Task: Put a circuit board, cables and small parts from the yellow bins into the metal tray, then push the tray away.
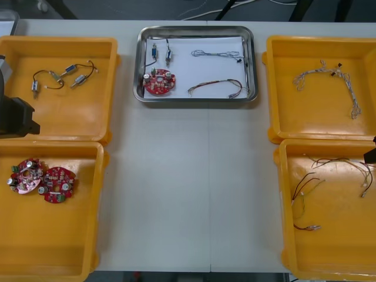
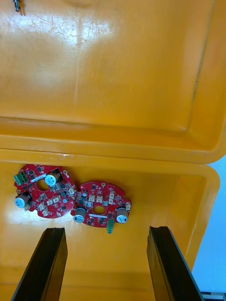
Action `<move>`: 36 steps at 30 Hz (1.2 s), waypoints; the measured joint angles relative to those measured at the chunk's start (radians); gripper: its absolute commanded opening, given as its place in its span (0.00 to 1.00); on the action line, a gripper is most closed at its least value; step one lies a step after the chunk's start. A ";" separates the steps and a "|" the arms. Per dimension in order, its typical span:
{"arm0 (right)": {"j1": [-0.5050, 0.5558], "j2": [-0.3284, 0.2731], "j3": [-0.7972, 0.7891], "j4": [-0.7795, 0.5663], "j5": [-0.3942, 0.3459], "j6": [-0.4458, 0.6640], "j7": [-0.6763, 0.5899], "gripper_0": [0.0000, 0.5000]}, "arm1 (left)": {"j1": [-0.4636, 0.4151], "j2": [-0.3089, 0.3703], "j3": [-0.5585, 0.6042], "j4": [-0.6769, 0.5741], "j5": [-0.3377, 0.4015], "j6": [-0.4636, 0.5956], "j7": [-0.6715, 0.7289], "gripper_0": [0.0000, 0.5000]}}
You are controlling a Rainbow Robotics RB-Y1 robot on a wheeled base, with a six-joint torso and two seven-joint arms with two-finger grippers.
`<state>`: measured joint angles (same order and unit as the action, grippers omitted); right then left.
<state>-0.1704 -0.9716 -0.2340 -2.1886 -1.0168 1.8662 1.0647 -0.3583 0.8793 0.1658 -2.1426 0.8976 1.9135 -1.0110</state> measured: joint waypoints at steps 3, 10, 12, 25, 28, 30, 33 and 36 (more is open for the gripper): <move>0.000 0.000 0.000 0.000 0.000 0.000 0.000 1.00 | 0.000 0.000 0.000 0.000 0.000 0.000 0.000 1.00; 0.000 0.000 0.000 0.000 0.000 0.000 0.000 1.00 | 0.000 0.000 0.000 0.000 0.000 0.000 0.000 1.00; 0.000 0.000 0.000 0.000 0.000 0.000 0.000 1.00 | 0.000 0.000 0.000 0.000 0.000 0.000 0.000 1.00; 0.000 0.000 0.000 0.000 0.000 0.000 0.000 1.00 | 0.000 0.000 0.000 0.000 0.000 0.000 0.000 1.00; 0.000 0.000 0.000 0.000 0.000 0.000 0.000 1.00 | 0.000 0.000 0.000 0.000 0.000 0.000 0.000 1.00; 0.000 0.000 0.000 0.000 0.000 0.000 0.000 1.00 | 0.000 0.000 0.000 0.000 0.000 0.000 0.000 1.00; 0.000 0.000 0.000 0.000 0.000 0.000 0.000 1.00 | 0.000 0.000 0.000 0.000 0.000 0.000 0.000 1.00; 0.000 0.000 0.000 0.000 0.000 0.000 0.000 1.00 | 0.000 0.000 0.000 0.000 0.000 0.000 0.000 1.00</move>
<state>-0.1704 -0.9716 -0.2340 -2.1886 -1.0168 1.8662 1.0647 -0.3583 0.8793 0.1658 -2.1426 0.8976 1.9135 -1.0110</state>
